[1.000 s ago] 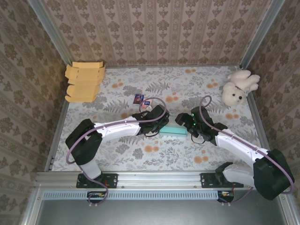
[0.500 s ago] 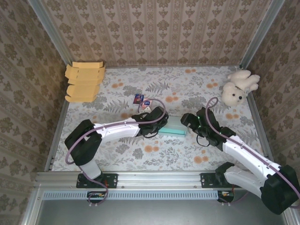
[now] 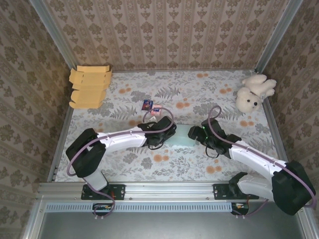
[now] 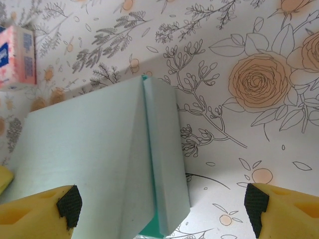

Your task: Fold the paper box

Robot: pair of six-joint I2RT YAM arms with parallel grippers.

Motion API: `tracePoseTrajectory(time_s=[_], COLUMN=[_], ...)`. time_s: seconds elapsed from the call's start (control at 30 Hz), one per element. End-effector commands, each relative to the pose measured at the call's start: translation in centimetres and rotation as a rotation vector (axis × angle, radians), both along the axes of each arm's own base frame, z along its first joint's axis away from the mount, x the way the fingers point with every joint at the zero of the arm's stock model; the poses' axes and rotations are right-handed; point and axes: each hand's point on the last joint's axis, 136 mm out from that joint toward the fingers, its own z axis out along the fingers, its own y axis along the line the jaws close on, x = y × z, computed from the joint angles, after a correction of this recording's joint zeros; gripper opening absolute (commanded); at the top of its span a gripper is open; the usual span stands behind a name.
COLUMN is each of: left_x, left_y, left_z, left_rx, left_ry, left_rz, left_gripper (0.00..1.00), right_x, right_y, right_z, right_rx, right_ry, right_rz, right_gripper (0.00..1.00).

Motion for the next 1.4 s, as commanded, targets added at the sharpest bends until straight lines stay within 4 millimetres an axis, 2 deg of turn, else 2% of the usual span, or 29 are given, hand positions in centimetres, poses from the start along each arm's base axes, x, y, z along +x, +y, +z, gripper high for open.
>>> tracePoseTrajectory(time_s=[0.0,0.23,0.47,0.7,0.83,0.97,1.13,1.23,1.37], left_x=[-0.8,-1.3,-1.8,-2.2,-2.1,-1.9,-1.5,-1.2,-0.7], left_y=[1.4,2.2,3.1,4.3,5.2,5.7,5.3,5.1,5.7], left_z=[0.1,-0.4,-2.0,-3.4,-3.7,-4.1,-4.5,-4.3,-4.5], left_rx=[0.041,0.058,0.082,0.121,0.154,0.185,0.2,0.216,0.237], left_ry=[0.002,-0.002,0.003,0.003,-0.009,-0.027,-0.048,-0.068,-0.075], left_rz=[-0.007,-0.033,-0.039,-0.039,-0.04,-0.068,-0.132,-0.166,-0.169], left_gripper=[0.78,0.8,0.79,0.78,0.78,0.76,0.75,0.74,0.74], right_x=[0.3,0.1,-0.5,-0.6,-0.3,0.0,1.0,2.0,3.3], right_y=[-0.1,-0.2,-0.3,0.6,1.2,1.7,3.8,4.9,6.2], right_z=[-0.4,-1.3,-2.7,-3.5,-2.2,0.2,2.7,2.7,1.6], right_rx=[-0.037,-0.075,-0.1,-0.123,-0.106,-0.1,-0.096,-0.137,-0.172], right_ry=[-0.016,-0.009,0.003,0.002,-0.052,-0.114,-0.196,-0.173,-0.149], right_rz=[-0.005,0.002,0.014,0.074,0.1,0.143,0.279,0.337,0.391], right_gripper=[0.88,0.88,0.88,0.88,0.88,0.88,0.88,0.88,0.88])
